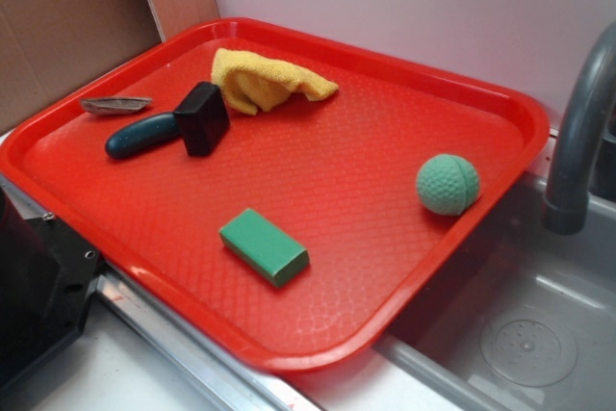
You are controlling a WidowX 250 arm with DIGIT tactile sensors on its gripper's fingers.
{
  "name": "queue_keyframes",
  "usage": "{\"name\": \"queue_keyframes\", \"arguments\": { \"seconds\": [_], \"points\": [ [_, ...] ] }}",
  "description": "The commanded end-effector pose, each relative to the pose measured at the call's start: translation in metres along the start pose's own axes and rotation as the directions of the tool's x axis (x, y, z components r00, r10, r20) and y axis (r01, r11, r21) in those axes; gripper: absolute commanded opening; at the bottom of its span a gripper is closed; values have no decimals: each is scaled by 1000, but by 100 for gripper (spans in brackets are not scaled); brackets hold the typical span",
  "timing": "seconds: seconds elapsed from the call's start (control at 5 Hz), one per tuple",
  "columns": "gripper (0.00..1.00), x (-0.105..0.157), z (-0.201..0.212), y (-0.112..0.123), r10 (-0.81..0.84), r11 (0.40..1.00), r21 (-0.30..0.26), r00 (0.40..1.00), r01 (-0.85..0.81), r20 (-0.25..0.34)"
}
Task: Grab the green block.
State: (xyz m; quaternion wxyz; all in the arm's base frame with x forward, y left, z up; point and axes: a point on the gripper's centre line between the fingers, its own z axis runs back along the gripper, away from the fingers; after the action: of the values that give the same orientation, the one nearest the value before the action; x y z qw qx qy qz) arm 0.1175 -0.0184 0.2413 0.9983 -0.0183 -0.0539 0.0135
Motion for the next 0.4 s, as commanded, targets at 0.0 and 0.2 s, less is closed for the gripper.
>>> {"name": "queue_keyframes", "arguments": {
  "seconds": [0.0,0.2],
  "points": [
    [100,0,0,0,0,1000,0,1000,0,0],
    [100,-1,-42,-30,-27,998,-52,998,24,-58]
  ]
}}
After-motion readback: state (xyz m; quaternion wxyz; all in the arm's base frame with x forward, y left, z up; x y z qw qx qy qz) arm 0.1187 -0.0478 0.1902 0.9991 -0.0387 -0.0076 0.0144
